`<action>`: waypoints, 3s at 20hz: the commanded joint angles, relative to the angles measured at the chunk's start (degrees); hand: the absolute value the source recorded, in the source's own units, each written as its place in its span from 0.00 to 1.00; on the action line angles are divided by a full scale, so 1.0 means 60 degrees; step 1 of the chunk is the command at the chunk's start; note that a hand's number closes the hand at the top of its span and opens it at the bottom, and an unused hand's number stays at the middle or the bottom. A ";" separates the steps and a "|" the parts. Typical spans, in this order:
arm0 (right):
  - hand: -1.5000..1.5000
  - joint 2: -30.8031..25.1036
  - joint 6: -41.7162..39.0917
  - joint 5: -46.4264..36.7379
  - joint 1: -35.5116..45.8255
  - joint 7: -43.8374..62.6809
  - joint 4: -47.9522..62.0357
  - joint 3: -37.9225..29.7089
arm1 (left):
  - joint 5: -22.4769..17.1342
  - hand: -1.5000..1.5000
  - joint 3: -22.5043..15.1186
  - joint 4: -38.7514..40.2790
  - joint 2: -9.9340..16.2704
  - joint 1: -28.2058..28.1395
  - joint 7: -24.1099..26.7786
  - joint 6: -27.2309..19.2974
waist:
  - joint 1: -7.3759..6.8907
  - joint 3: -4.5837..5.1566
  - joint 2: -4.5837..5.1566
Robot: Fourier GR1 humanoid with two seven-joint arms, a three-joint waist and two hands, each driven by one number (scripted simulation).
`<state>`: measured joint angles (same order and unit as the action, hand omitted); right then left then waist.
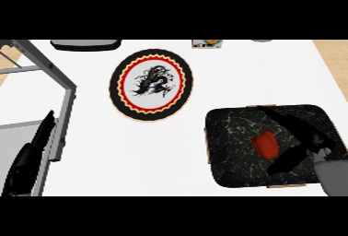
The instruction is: Pick the bell pepper from the tray and place it in the plate
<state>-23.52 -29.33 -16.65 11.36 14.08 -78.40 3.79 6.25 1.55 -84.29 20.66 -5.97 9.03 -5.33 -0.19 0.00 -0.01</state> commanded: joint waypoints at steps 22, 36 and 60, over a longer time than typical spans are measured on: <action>1.00 -0.1166 0.1331 -0.3954 0.4403 -0.2919 0.3504 0.0409 | 0.0655 0.50 0.0063 -0.0363 -0.0510 0.1207 -0.0344 0.1002 | -0.1305 -0.0043 0.0529; 1.00 -0.0876 0.5319 -0.3839 0.7116 -0.7380 0.6465 -0.1022 | 0.0517 0.50 0.0357 -0.0196 -0.0322 0.1224 -0.0522 0.1152 | -0.0944 -0.0046 0.0317; 1.00 0.3294 0.4044 -0.3579 1.1411 -0.6654 1.0010 -0.0880 | 0.0604 0.50 0.0699 -0.0205 -0.0564 0.0349 -0.0176 0.1051 | -0.0438 0.0006 0.0105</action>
<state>-7.34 -5.63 -36.76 77.44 -29.59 -21.57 -2.38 10.85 5.24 -83.79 16.72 -2.02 7.77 -0.36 -2.32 0.04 0.58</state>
